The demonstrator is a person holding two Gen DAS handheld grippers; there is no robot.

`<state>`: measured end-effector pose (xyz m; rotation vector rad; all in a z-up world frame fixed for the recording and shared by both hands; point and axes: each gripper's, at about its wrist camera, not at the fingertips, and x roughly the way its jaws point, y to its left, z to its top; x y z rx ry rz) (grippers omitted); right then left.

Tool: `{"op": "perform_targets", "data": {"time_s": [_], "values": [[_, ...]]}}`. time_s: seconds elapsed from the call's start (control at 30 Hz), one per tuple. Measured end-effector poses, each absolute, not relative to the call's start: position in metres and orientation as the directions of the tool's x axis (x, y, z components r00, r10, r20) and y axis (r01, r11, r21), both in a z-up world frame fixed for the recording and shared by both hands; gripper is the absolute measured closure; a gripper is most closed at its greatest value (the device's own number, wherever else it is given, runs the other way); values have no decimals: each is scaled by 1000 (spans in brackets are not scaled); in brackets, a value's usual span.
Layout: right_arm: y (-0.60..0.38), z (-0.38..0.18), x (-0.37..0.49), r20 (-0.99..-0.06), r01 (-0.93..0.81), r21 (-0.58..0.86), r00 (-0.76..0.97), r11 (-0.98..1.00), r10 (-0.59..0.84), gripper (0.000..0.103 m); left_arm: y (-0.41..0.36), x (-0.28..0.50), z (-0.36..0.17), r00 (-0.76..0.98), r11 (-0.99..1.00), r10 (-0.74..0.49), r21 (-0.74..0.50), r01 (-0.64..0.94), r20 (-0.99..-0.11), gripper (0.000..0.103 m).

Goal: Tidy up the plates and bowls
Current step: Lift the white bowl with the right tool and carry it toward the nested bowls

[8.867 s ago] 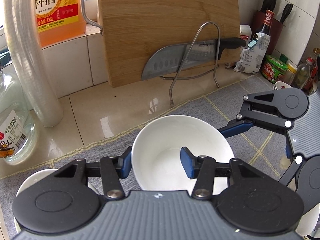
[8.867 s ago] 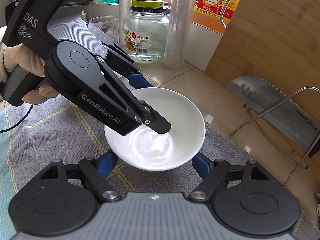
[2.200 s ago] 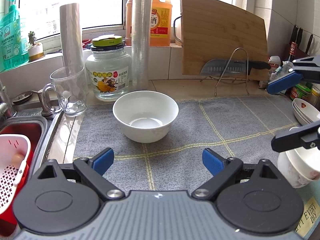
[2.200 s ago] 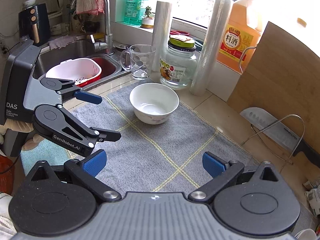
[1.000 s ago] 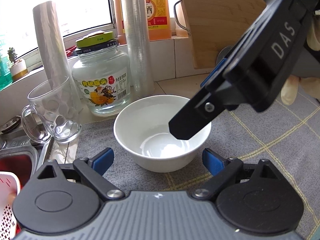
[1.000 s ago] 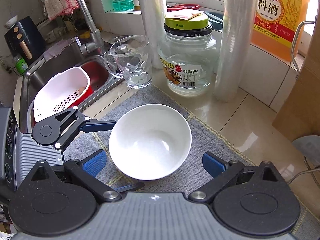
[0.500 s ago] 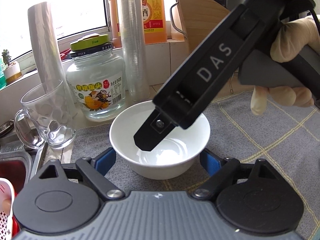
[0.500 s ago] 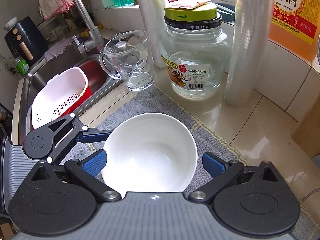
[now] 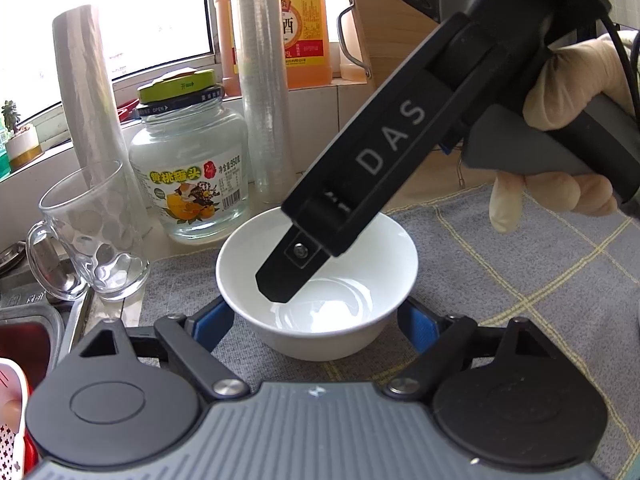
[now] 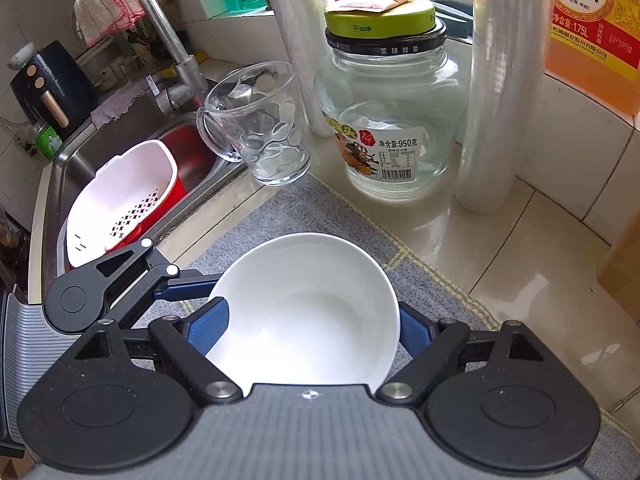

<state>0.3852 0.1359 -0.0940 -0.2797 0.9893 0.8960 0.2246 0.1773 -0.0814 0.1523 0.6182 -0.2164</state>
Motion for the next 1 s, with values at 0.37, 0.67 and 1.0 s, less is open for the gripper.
{"op": "perform_targets", "data": {"time_s": [0.37, 0.67, 1.0], "values": [[136, -94, 385, -816, -761, 185, 233, 622, 528, 12, 180, 227, -79, 784, 966, -159, 69, 249, -600, 14], [136, -93, 382, -818, -762, 185, 230, 620, 528, 12, 181, 224, -75, 773, 966, -174, 49, 255, -610, 14], [124, -83, 365, -811, -765, 194, 228, 614, 540, 12, 168, 208, -61, 766, 957, -181, 70, 283, -617, 14]]}}
